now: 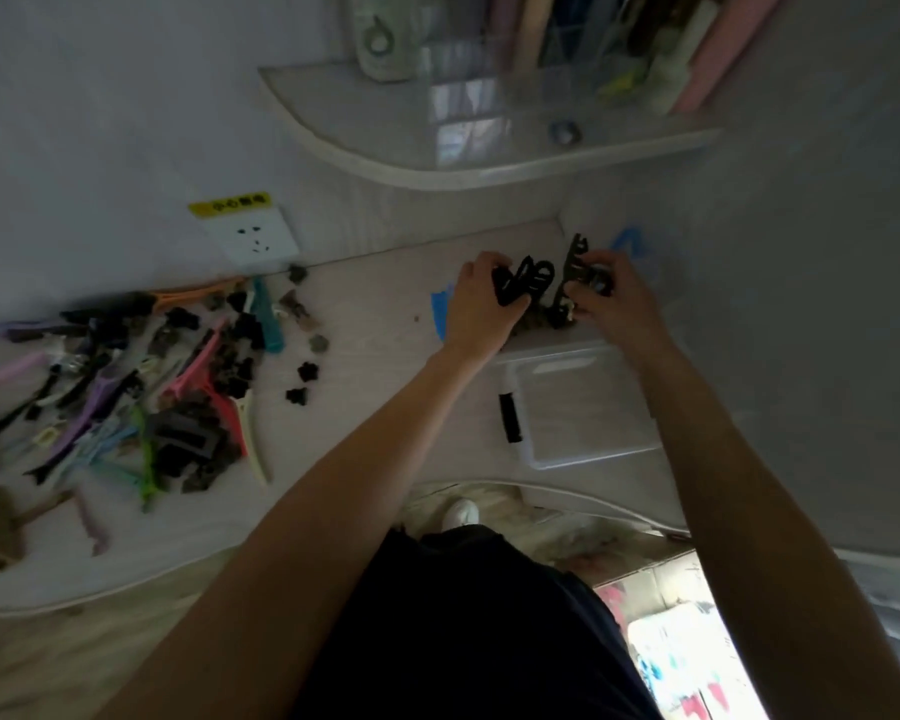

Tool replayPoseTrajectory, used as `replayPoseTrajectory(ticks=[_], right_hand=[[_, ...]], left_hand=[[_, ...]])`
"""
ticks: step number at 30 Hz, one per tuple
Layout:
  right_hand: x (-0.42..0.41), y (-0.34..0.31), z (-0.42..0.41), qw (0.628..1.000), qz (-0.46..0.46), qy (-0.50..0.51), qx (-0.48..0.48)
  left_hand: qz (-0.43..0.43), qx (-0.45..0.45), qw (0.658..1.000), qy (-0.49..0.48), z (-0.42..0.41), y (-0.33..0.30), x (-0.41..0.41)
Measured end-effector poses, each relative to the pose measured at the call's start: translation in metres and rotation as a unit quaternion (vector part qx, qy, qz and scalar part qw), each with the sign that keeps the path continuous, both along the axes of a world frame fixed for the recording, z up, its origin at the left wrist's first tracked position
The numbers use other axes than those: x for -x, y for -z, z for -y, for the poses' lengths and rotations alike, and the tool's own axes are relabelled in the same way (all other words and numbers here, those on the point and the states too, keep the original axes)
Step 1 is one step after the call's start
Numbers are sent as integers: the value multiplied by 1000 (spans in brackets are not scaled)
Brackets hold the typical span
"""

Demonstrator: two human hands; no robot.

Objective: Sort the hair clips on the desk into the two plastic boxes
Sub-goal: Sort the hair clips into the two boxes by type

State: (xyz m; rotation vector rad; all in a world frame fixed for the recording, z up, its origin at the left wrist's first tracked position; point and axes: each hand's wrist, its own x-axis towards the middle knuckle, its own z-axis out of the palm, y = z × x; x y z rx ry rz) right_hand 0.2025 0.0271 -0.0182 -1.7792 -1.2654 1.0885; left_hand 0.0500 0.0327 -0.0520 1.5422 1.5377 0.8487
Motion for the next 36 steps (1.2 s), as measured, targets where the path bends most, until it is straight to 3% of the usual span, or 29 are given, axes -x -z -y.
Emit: replayPoseTrajectory(ticks=[3, 7, 11, 16, 20, 25, 29, 33, 36], right_hand=[[-17, 8, -9, 994, 91, -61, 14], [-22, 16, -11, 953, 251, -167, -19], [-17, 21, -6, 911, 351, -213, -32], [25, 11, 23, 939, 270, -150, -154], [99, 12, 49, 912, 239, -221, -248], [207, 37, 81, 881, 192, -383, -199], [291, 59, 101, 838, 198, -486, -151], [347, 73, 106, 838, 281, -454, -114], [369, 79, 101, 828, 375, -412, -71]], left_hand=[[-83, 48, 994, 58, -1, 5, -12], [-165, 56, 976, 128, 2, 9, -11], [-201, -20, 969, 145, 4, 3, 2], [-148, -174, 971, 70, 29, -12, 58], [-157, -187, 969, -47, 74, -8, 141], [-257, -101, 948, -156, 143, 15, 270], [-317, -8, 913, -258, 202, 32, 355], [-371, 177, 861, -299, 235, 60, 414], [-347, 198, 858, -322, 236, 63, 433]])
